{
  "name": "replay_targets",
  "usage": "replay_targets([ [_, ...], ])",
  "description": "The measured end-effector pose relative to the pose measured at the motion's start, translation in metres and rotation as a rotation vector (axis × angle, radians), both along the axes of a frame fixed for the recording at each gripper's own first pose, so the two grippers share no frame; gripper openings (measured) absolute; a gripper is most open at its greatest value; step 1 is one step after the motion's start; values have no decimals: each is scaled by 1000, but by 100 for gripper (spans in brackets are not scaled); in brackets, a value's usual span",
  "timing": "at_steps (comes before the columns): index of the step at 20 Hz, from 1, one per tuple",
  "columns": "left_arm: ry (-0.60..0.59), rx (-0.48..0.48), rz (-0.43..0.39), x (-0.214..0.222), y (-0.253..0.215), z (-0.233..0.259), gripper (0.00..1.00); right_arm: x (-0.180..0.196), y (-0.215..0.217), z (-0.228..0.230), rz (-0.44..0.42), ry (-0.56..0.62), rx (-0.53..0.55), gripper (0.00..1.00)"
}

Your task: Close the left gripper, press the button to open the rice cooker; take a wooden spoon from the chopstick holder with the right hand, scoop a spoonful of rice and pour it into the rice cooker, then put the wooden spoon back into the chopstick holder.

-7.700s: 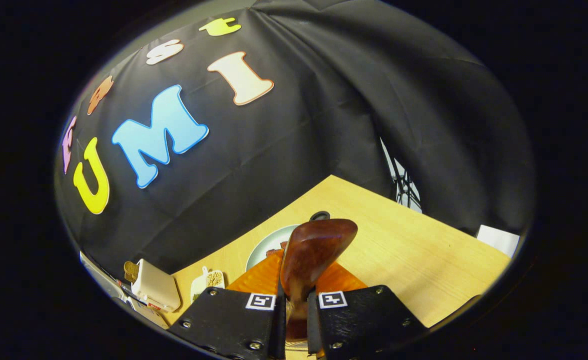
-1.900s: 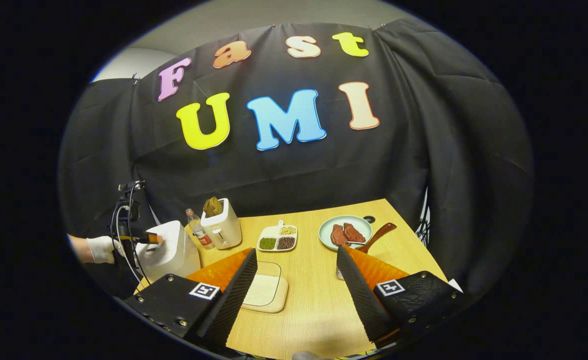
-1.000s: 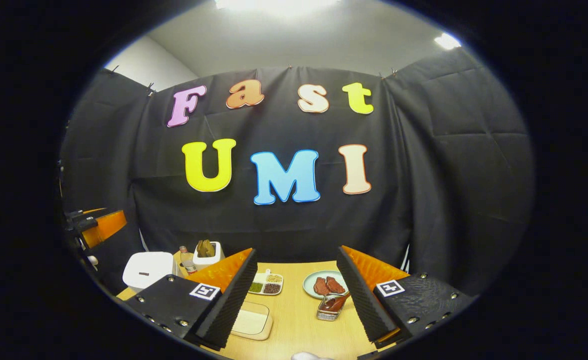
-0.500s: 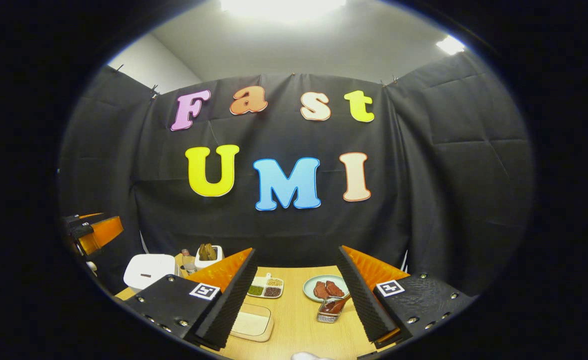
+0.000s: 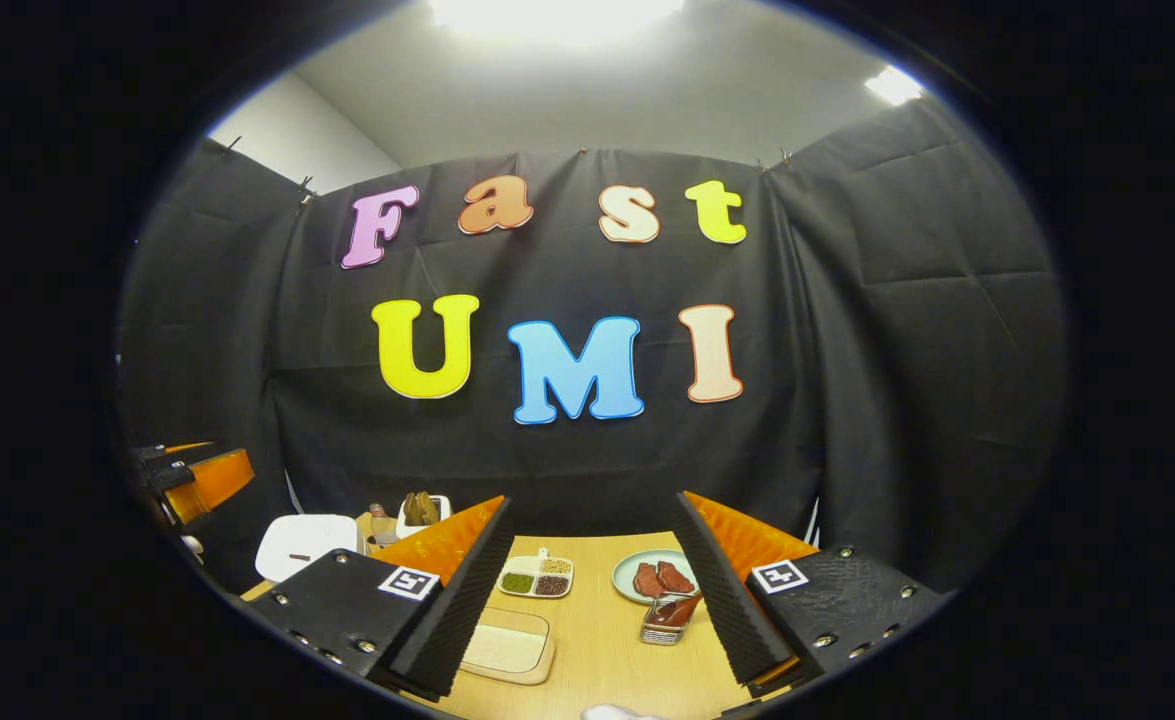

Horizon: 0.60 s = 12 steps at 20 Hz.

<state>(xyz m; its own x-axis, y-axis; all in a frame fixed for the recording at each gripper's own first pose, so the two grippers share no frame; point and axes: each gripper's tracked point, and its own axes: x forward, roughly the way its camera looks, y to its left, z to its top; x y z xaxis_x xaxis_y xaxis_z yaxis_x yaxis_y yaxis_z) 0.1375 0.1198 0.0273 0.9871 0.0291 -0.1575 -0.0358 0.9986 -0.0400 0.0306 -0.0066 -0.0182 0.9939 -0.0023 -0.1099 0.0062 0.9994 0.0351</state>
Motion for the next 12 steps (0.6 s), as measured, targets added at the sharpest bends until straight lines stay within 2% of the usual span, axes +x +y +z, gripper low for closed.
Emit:
replay_targets([
  [12,-7,-1,-7,5,-2,4,97,1,1,7,-7,-22,-16,98],
])
